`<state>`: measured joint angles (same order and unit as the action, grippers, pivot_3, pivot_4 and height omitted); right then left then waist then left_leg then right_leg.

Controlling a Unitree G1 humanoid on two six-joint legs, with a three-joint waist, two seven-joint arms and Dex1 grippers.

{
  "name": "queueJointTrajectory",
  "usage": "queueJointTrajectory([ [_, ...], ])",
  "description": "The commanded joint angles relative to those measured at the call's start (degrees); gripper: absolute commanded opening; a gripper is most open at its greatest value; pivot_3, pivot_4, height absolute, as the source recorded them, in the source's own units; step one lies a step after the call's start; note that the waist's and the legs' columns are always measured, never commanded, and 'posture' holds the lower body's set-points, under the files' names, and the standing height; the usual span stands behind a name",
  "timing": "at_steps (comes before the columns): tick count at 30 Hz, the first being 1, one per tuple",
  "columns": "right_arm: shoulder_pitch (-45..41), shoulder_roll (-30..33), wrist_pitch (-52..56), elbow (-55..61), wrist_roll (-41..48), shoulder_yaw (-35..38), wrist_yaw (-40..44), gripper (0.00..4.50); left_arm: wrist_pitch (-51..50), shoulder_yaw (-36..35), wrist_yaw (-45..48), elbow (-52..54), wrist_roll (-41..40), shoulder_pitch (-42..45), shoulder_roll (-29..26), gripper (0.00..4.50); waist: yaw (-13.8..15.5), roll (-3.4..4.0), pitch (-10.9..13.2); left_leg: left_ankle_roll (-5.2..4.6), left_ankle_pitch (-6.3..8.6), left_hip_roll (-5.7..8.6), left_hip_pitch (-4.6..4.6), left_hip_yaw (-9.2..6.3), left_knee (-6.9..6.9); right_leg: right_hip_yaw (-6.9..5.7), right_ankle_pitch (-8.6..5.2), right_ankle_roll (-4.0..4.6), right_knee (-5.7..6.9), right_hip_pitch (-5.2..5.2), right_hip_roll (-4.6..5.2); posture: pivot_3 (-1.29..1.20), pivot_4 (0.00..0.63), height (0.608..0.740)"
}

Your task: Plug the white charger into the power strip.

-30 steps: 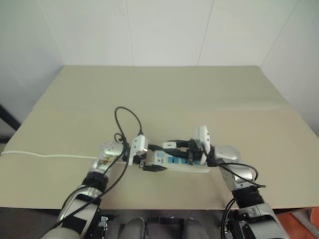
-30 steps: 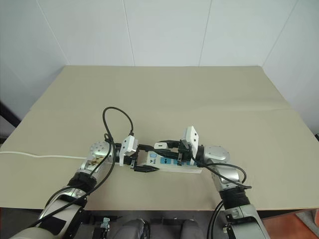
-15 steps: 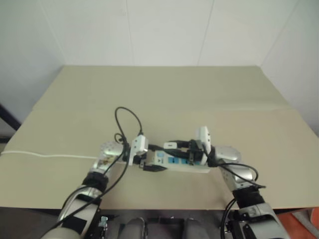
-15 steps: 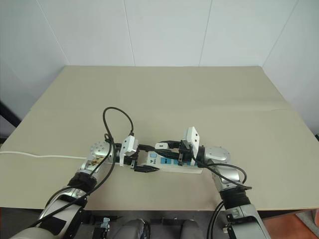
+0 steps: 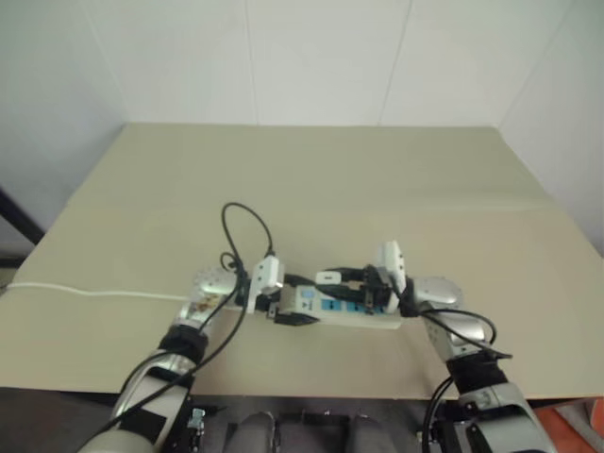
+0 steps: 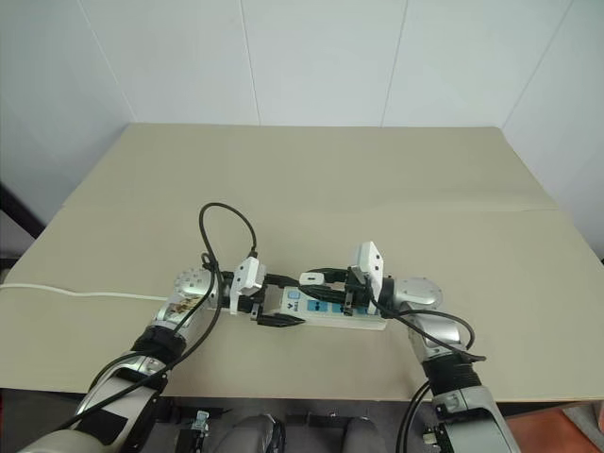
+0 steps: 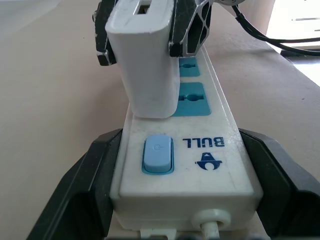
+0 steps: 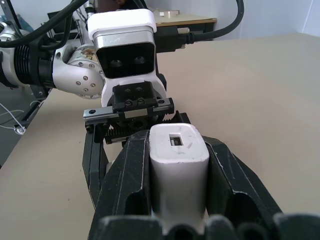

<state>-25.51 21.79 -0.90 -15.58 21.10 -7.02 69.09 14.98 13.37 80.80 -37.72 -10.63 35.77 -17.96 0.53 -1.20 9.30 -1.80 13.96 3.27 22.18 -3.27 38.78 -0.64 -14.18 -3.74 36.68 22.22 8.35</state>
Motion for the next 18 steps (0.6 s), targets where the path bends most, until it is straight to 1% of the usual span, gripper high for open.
queueJointTrajectory([
  [1,0.7,4.3,-0.1,-4.6,-2.1,2.8,-0.7,1.16,-0.3,2.0,1.3,-1.6,2.7,-1.7,-1.1,3.27,0.0,0.0,0.0,0.0,0.0,0.0,0.0,0.0,0.0,0.0,0.0,0.0,0.0,-0.01,0.0,0.0,0.15,0.74],
  [13,0.5,6.8,-1.8,-7.8,-2.7,2.9,0.5,1.16,-0.1,2.1,1.4,-1.7,2.6,-1.4,-1.4,3.27,0.1,-0.02,0.0,0.0,0.0,0.0,-0.09,-0.01,0.0,0.0,0.0,0.0,-0.03,-0.06,0.0,0.0,0.15,0.74],
  [18,0.0,6.8,-2.0,-8.4,-3.0,2.4,0.6,1.16,-0.1,2.1,1.4,-1.7,2.6,-1.4,-1.5,3.27,0.1,-0.03,0.0,0.0,0.0,-0.01,-0.14,0.0,0.0,0.0,0.0,0.0,-0.04,-0.06,0.0,0.0,0.15,0.74],
])
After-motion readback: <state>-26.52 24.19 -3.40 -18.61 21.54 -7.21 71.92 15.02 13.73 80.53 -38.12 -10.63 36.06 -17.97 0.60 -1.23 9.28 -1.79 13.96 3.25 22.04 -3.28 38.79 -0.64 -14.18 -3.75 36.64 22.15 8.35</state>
